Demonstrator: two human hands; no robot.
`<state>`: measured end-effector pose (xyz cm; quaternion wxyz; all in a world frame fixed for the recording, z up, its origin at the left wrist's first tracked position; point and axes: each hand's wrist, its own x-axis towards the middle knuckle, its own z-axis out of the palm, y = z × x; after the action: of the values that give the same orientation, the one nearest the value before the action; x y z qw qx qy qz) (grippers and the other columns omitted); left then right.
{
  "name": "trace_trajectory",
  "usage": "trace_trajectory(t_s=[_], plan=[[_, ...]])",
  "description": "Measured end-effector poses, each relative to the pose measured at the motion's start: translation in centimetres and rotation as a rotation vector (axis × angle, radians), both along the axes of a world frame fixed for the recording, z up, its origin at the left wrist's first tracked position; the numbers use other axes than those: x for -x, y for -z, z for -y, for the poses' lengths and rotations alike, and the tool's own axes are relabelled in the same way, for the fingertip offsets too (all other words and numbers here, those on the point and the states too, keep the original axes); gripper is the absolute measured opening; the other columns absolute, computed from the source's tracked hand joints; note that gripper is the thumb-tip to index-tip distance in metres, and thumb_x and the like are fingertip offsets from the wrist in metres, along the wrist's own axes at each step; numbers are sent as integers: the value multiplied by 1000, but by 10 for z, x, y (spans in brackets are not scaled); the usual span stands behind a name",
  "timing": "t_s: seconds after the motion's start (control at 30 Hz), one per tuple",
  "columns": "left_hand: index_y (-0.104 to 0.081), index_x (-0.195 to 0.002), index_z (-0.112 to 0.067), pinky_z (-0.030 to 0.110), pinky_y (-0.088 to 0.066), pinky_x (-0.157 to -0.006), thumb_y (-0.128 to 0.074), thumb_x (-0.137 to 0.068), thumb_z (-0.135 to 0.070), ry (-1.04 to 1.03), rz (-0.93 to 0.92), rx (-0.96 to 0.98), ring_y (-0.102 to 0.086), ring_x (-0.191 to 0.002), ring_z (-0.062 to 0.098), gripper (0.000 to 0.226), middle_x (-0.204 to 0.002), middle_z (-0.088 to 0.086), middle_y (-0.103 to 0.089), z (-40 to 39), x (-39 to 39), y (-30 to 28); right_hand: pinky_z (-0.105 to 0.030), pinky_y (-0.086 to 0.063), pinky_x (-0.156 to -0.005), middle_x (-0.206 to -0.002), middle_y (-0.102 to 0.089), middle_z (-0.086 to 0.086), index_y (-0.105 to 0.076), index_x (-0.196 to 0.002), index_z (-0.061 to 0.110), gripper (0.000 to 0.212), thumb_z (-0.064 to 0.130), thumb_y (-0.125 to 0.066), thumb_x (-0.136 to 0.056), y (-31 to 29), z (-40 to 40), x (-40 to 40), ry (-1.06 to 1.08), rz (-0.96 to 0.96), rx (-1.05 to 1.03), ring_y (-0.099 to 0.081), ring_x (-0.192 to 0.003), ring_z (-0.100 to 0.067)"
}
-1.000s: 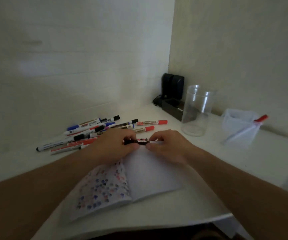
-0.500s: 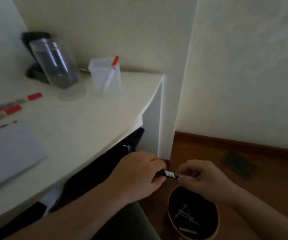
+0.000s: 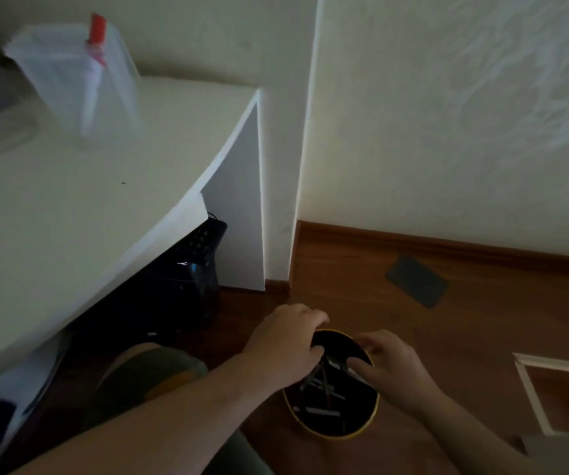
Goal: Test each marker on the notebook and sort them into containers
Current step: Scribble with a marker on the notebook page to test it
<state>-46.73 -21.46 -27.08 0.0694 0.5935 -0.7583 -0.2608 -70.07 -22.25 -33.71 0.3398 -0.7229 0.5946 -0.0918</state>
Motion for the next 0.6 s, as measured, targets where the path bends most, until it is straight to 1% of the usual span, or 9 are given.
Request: trace_trajectory(t_s=[0.03, 0.1, 0.17, 0.27, 0.37, 0.43, 0.5, 0.57, 0.6], plan=[[-49, -140, -36, 37, -47, -103, -61, -95, -36, -7, -36, 23, -45, -129, 15, 46, -137, -10, -53, -1, -8, -14, -27, -53, -89, -112, -57, 24, -66, -124, 34, 42, 57, -71, -89, -7, 4, -6, -2, 22, 42, -59, -105, -1], [-44, -143, -41, 31, -43, -105, -61, -96, -41, -27, -85, 99, -43, -130, 10, 50, -139, -13, -49, -5, -27, -52, -25, -55, -87, -110, -59, 25, -68, -117, 37, 35, 54, -74, -87, -36, 13, -30, -44, 99, 153, -61, -104, 0], [-44, -138, -46, 28, -44, -103, -60, -94, -49, -59, -87, 195, -46, -120, 3, 47, -132, -19, -50, -15, -53, -98, -19, -54, -82, -107, -61, 25, -70, -110, 37, 27, 47, -75, -86, -83, 19, -68, -138, 217, 282, -62, -102, 0], [-48, -130, -50, 24, -49, -90, -60, -91, -56, -147, -24, 385, -52, -103, -1, 41, -115, -24, -56, -40, -111, -170, -16, -51, -76, -103, -65, 22, -73, -104, 32, 25, 46, -72, -83, -165, 20, -140, -304, 382, 511, -66, -96, -7], [-55, -121, -52, 16, -47, -74, -62, -89, -56, -355, 73, 499, -57, -91, -2, 32, -102, -25, -60, -71, -198, -220, -28, -55, -75, -102, -67, 20, -74, -103, 30, 21, 41, -75, -85, -229, 17, -227, -486, 507, 667, -66, -95, -10], [-63, -113, -47, 21, -48, -70, -65, -88, -51, -500, 120, 555, -60, -84, -1, 25, -94, -22, -64, -95, -266, -231, -30, -56, -76, -103, -68, 16, -75, -105, 30, 22, 41, -75, -86, -256, 15, -292, -608, 531, 720, -65, -96, -8], [-67, -102, -43, 22, -47, -68, -70, -88, -41, -627, 180, 574, -60, -79, 0, 15, -89, -20, -65, -124, -334, -227, -25, -54, -77, -103, -66, 19, -74, -107, 34, 23, 44, -72, -86, -271, 10, -358, -704, 536, 710, -62, -96, -4], [-64, -96, -46, 18, -44, -68, -73, -87, -33, -747, 280, 552, -58, -76, -4, 18, -86, -20, -63, -159, -395, -217, -23, -51, -79, -102, -63, 19, -72, -109, 38, 22, 44, -72, -88, -274, 4, -425, -778, 517, 663, -59, -94, -2], [-65, -96, -47, 20, -46, -70, -73, -86, -30, -808, 328, 533, -58, -77, -3, 21, -87, -20, -63, -177, -421, -213, -23, -48, -80, -100, -62, 18, -71, -110, 39, 21, 43, -72, -89, -272, 1, -456, -808, 491, 644, -57, -91, -1]])
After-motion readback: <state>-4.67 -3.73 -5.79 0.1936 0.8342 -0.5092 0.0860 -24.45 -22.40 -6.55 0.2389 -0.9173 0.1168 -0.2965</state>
